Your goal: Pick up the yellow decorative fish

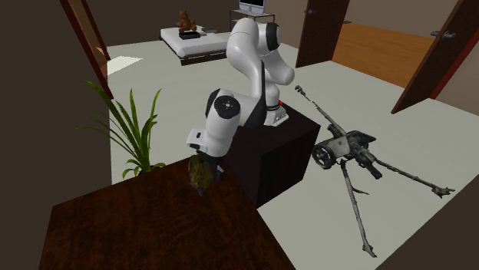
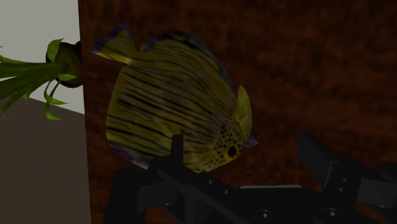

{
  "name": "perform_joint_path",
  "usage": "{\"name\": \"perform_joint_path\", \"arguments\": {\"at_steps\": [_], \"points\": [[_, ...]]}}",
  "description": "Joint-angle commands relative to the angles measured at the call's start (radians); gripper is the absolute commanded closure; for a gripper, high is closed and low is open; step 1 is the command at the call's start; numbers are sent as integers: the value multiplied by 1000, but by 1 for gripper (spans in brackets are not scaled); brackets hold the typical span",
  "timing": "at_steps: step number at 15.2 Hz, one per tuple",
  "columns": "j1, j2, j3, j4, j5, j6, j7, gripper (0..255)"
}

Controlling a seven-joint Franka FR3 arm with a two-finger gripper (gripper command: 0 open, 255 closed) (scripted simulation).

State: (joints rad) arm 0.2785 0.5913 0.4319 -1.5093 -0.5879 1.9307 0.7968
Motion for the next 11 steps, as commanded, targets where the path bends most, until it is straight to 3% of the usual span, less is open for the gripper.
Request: {"name": "perform_joint_path", "arguments": {"at_steps": [1, 8, 9, 11], "points": [[11, 26, -7, 13, -13, 9, 10, 0], [15, 61, -18, -7, -34, 57, 34, 0], [14, 60, -18, -8, -33, 57, 34, 255], [14, 59, -18, -9, -33, 57, 34, 255]]}}
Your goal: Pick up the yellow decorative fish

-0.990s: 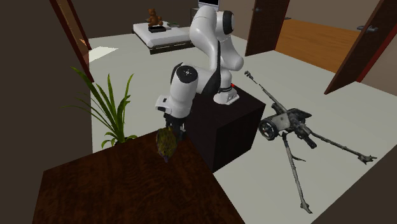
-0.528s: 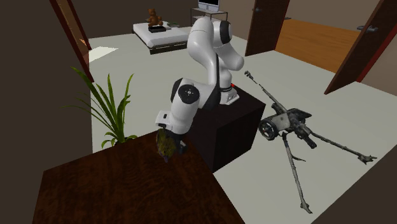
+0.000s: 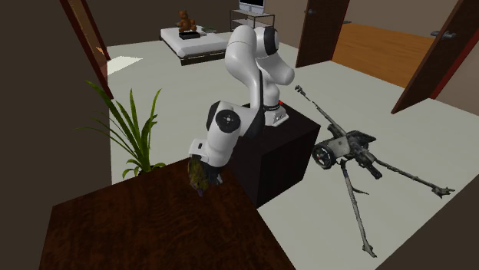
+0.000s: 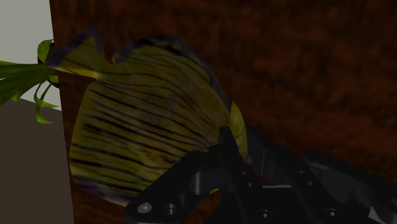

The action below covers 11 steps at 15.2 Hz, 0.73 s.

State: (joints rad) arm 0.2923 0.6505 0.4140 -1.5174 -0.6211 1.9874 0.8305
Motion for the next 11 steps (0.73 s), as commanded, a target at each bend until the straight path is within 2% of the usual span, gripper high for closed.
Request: {"name": "perform_joint_path", "arguments": {"at_steps": [1, 7, 11], "points": [[0, 0, 0, -1, 0, 0, 0, 255], [1, 1, 0, 1, -1, 0, 1, 255], [-2, -24, 8, 14, 14, -34, -17, 255]]}}
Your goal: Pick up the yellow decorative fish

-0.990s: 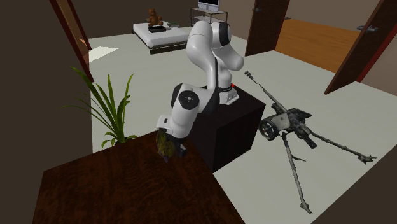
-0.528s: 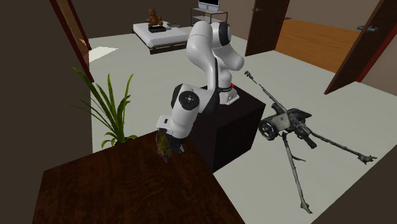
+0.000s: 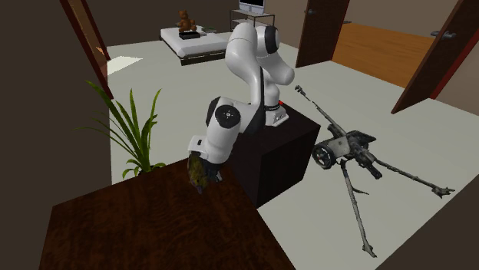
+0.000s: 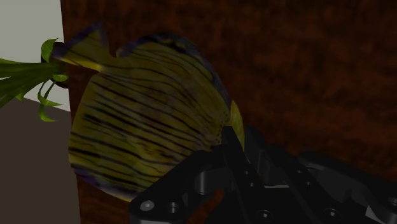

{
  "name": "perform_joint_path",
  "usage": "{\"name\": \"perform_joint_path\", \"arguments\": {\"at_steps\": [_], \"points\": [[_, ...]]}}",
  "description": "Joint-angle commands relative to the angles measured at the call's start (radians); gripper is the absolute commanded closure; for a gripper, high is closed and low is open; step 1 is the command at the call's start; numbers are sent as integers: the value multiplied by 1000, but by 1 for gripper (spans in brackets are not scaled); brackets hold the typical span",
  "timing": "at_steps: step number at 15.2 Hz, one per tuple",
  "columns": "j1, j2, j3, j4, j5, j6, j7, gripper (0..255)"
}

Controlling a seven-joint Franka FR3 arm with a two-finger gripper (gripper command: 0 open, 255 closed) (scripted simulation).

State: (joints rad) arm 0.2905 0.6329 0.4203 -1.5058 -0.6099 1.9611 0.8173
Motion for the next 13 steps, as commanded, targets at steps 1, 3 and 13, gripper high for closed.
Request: {"name": "perform_joint_path", "arguments": {"at_steps": [1, 3, 13], "points": [[-1, -12, 4, 7, 7, -16, -8, 255], [-2, -23, 8, 16, 14, -34, -17, 255], [-3, -63, 21, 63, 40, -111, -53, 255]]}}
